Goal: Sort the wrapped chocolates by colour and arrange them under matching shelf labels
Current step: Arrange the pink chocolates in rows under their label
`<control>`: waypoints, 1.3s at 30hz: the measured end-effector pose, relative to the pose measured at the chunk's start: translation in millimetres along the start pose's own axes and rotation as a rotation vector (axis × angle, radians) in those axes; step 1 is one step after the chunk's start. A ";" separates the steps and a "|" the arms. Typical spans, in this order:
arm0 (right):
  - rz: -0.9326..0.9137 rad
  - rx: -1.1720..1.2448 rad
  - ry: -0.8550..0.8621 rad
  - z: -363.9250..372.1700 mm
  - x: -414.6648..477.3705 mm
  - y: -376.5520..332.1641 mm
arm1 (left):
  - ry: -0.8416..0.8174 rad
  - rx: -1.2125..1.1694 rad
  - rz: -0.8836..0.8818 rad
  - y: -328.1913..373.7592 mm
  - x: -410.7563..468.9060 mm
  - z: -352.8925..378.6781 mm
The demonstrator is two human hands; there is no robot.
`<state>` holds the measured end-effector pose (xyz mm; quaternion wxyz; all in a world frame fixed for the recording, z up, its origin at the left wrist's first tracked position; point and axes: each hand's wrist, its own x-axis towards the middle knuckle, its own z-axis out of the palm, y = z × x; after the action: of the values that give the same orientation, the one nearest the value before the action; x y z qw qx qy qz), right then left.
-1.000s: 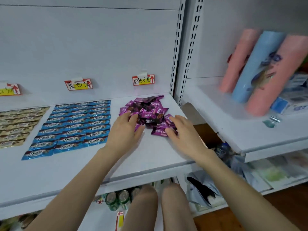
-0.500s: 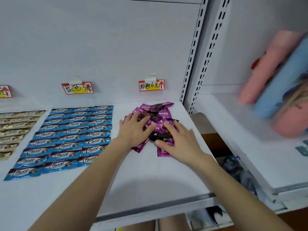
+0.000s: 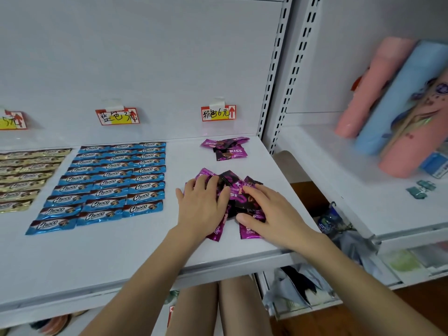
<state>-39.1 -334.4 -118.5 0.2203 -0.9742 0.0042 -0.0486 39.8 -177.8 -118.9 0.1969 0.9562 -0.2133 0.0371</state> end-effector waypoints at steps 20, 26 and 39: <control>0.024 0.114 -0.059 -0.9 5.9 -8.9 | -0.135 -0.046 0.247 1.2 127.4 -13.1; -0.014 0.042 -0.053 0.9 8.2 -6.2 | -0.302 0.133 0.320 -1.6 178.2 17.8; -0.023 0.032 -0.037 2.0 9.0 -5.4 | -0.160 0.193 0.510 -10.9 166.3 20.0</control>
<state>-30.0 -329.0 -117.1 0.2352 -0.9713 -0.0119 -0.0334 194.9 -242.0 -115.4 0.0718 0.8858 -0.4575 0.0300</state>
